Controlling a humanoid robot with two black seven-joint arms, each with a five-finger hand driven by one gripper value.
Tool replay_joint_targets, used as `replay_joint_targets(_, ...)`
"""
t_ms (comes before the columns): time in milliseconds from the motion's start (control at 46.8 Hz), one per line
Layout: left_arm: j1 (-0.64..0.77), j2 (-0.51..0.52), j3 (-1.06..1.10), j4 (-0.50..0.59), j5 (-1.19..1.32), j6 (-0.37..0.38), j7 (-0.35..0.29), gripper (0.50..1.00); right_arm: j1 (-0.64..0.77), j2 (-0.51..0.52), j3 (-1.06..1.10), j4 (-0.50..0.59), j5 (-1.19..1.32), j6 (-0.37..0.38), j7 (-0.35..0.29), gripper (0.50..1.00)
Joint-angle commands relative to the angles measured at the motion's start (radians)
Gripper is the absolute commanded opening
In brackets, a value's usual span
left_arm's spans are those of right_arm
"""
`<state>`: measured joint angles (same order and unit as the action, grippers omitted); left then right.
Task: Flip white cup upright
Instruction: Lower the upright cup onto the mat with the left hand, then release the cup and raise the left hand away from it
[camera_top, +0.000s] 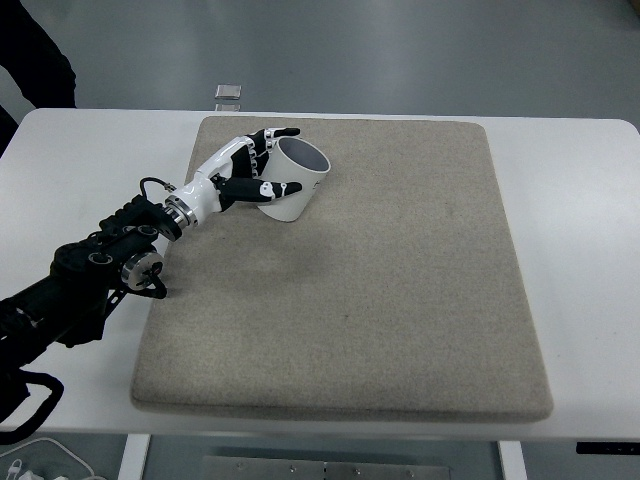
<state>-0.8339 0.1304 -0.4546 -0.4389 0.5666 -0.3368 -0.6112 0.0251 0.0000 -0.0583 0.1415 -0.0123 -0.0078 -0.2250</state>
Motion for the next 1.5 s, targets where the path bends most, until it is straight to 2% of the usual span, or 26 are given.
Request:
replay_joint_targets(0,0.001,0.0,-0.007,-0.001,-0.005,-0.001,0.0,0.951,-0.001,0.0,0.0,0.0,0.0,0.0,0.0,0.93)
replay_joint_targets(107,-0.001,0.002,-0.013,-0.006,-0.01,-0.007,0.0,0.994,-0.001,0.0,0.0,0.001,0.0,0.0,0.0,0.93)
replay_joint_targets(471,-0.008,0.014,-0.022,-0.015,-0.013,-0.019,0.0,0.994,0.001,0.0,0.0,0.0,0.0,0.0,0.001,0.93)
replay_joint_targets(727,-0.017,0.041,-0.059,-0.02,-0.013,-0.064,0.0,0.994,-0.001,0.0,0.0,0.0,0.0,0.0,0.0,0.93)
replay_joint_targets(1005,-0.039,0.089,-0.098,-0.073,-0.019,-0.114,0.0,0.994,0.001,0.0,0.0,0.0,0.0,0.0,0.001,0.93)
replay_joint_targets(1283,-0.119,0.089,-0.095,-0.05,-0.192,-0.131,0.0,0.994,-0.001,0.0,0.0,0.0,0.0,0.0,0.0,0.93)
replay_joint_targets(1476,-0.133,0.078,-0.095,-0.031,-0.223,-0.119,0.0,0.994,0.001,0.0,0.0,0.0,0.0,0.0,0.0,0.93)
